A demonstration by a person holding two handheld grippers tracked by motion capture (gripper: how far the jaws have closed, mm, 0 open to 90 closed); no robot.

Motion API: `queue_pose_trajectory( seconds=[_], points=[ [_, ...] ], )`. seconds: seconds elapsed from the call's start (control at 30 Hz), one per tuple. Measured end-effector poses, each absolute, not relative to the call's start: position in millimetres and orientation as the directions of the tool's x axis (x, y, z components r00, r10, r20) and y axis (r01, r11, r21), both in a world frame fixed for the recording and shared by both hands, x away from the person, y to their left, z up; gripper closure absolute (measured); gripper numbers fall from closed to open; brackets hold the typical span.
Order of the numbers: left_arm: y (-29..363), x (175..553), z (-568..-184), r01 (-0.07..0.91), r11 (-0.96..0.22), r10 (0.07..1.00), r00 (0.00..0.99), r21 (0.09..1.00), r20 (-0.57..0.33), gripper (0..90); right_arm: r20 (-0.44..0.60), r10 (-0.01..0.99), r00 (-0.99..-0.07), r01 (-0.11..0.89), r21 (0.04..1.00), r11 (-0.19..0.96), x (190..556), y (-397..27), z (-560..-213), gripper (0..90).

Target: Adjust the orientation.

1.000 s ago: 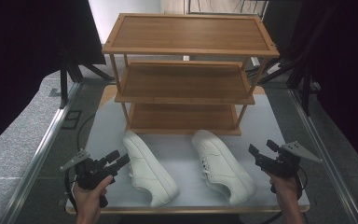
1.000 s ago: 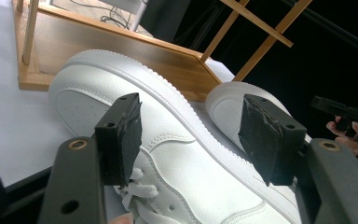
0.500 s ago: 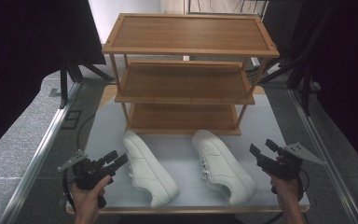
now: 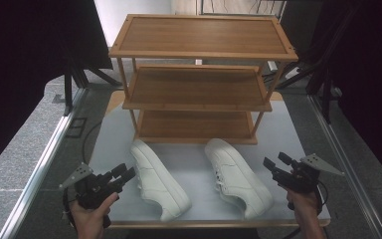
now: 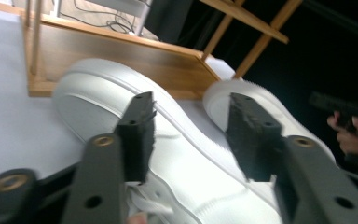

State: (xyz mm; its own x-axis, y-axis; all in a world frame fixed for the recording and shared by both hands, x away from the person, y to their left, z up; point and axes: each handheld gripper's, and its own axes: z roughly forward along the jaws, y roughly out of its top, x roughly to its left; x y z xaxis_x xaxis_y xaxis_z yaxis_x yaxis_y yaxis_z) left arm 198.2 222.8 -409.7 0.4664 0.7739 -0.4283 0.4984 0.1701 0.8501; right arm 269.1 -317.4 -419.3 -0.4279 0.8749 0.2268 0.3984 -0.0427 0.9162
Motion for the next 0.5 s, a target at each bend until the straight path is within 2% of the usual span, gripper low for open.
queue_pose_trajectory(
  seconds=[0.13, 0.17, 0.33, 0.5],
  points=[
    [219.3, 186.3, -413.5, 0.508, 0.123, 0.784, 0.477, 0.853, -0.397, 75.1, 0.237, 0.871, -0.430, 0.409, 0.911, -0.046, 269.5, -317.6, -420.0, 32.0],
    [218.0, 179.9, -417.3, 0.517, 0.116, 0.789, 0.472, 0.848, -0.395, 75.1, 0.237, 0.871, -0.430, 0.409, 0.911, -0.046, 269.5, -317.6, -420.0, 32.0],
    [210.4, 158.9, -435.1, 0.548, 0.085, 0.796, 0.465, 0.832, -0.388, 86.7, 0.261, 0.871, -0.416, 0.426, 0.902, -0.067, 271.0, -321.3, -420.2, 32.3],
    [192.5, 151.0, -449.3, 0.588, -0.020, 0.782, 0.513, 0.809, -0.354, 87.7, 0.266, 0.881, -0.391, 0.422, 0.902, -0.085, 269.0, -322.6, -418.5, 32.6]
  ],
)
